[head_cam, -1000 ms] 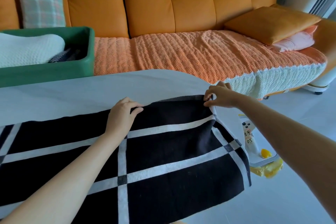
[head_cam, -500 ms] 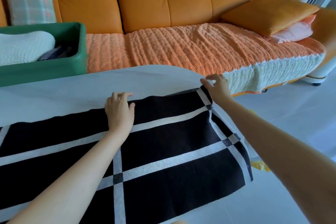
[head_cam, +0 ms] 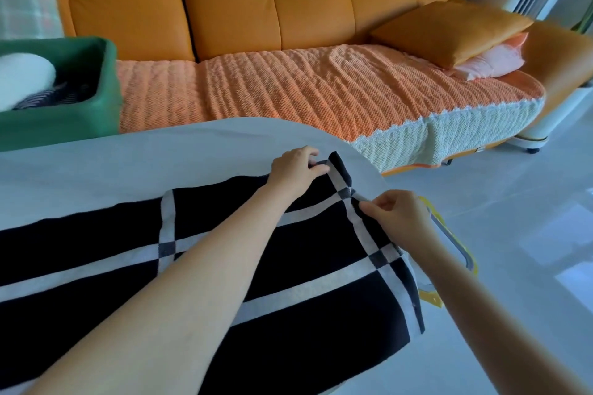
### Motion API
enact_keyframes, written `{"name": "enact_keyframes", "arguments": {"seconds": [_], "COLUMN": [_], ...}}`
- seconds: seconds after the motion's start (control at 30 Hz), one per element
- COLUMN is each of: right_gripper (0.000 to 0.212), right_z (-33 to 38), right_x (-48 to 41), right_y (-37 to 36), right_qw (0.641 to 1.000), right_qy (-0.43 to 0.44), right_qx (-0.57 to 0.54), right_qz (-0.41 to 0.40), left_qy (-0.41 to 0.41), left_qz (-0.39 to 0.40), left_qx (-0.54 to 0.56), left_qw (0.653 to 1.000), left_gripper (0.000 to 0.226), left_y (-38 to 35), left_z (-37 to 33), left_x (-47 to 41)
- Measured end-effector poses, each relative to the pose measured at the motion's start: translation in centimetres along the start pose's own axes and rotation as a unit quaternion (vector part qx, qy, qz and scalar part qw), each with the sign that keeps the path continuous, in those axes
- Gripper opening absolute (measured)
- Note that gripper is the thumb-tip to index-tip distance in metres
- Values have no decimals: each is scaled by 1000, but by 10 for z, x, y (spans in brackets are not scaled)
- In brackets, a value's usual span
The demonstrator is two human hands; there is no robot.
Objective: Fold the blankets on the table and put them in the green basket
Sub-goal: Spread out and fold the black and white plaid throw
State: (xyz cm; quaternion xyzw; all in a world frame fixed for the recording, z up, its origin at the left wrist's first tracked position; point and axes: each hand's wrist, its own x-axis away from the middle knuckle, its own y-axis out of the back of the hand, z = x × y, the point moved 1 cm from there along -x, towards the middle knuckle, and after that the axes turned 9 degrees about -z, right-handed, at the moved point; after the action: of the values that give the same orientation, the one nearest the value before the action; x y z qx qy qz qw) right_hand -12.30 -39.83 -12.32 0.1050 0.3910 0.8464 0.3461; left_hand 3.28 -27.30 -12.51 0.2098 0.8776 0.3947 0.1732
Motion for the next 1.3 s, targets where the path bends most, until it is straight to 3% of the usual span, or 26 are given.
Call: {"name": "enact_keyframes", "arguments": {"seconds": [0.17, 0.33, 0.53, 0.63, 0.7, 0.77, 0.87, 1.0, 1.17, 1.3], "right_gripper": [26, 35, 50, 49, 55, 58, 61, 62, 62, 72], "right_z": [-7, -15, -5, 3, 8, 5, -9, -17, -12, -10], "right_x": [2, 6, 11, 9, 9, 7, 1, -6, -1, 33], "right_y": [4, 1, 0, -6, -14, -27, -32, -31, -31, -6], "right_qw": [1000, 998, 989, 977, 968, 953, 945, 953, 962, 956], "right_qy": [-1, 8, 27, 111, 205, 254, 218, 179, 152, 224], "right_qx": [-9, 40, 138, 156, 133, 159, 213, 220, 210, 188], "right_qz": [-30, -48, -44, -90, -48, 38, 116, 110, 88, 17], "left_qy": [6, 38, -30, -50, -71, -87, -109, -80, -59, -96], "left_qz": [-69, -195, -114, -137, -183, -166, -69, 28, 48, -51], "left_qx": [-50, -11, -136, -129, -108, -123, -180, -245, -253, -235], "left_qw": [996, 980, 984, 981, 975, 974, 975, 966, 964, 966], "left_gripper": [20, 9, 22, 31, 31, 32, 43, 58, 60, 65], "left_y": [-21, -19, -41, -36, -26, -18, -15, -15, -14, 2], "left_z": [4, -3, -5, 1, 2, 1, 4, 22, 18, 15], "left_x": [-12, -20, -21, -17, -9, 7, 47, 80, 72, 100]}}
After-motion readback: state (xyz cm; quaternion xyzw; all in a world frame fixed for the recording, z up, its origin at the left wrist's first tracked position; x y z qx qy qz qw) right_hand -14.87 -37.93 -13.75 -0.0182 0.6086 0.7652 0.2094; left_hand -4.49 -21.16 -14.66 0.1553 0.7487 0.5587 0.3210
